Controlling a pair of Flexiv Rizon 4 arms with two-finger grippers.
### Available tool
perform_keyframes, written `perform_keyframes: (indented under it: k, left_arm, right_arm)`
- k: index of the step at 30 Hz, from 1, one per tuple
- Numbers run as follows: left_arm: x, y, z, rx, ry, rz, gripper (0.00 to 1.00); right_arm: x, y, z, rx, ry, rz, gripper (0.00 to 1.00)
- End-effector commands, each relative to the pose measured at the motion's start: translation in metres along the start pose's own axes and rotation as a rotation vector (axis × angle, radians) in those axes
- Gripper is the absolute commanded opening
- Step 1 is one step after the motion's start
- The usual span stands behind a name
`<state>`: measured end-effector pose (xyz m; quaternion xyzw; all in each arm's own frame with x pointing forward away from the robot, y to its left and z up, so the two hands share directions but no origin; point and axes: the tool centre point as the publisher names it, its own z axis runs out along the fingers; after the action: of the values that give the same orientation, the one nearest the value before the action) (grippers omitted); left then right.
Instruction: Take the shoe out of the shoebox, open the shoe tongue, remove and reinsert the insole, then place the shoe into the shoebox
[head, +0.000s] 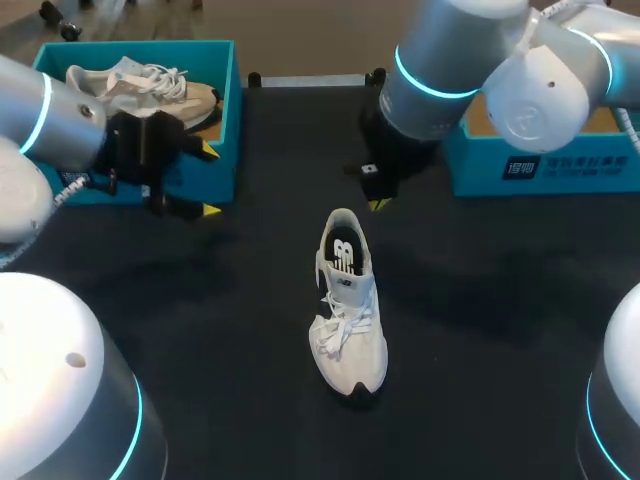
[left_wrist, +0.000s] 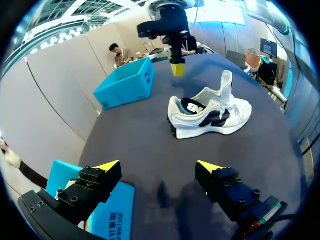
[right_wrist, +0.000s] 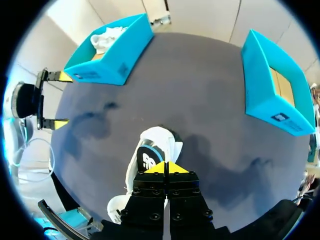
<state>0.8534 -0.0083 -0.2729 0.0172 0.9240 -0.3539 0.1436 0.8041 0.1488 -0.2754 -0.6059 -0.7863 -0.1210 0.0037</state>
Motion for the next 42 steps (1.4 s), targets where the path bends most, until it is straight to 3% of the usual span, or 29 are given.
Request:
perform_keyframes:
  k: [1,10,22,42]
  left_arm:
    - [-0.009,0.006,-0.008,-0.015,-0.004,-0.024,1.0]
    - [-0.012,0.008,-0.008,-0.012,-0.004,-0.028,1.0]
    - [-0.012,0.008,-0.008,-0.012,-0.004,-0.028,1.0]
    - [-0.012,0.008,-0.008,-0.012,-0.004,-0.028,1.0]
  right_arm:
    - [0.016,-0.002,0.005,0.014,-0.053,0.023,0.0]
    - [0.033,-0.005,0.014,0.003,-0.071,0.091,0.0]
    - [0.044,-0.018,0.052,0.037,-0.052,0.141,0.0]
    - [0.039,-0.047,0.078,0.096,-0.052,0.193,0.0]
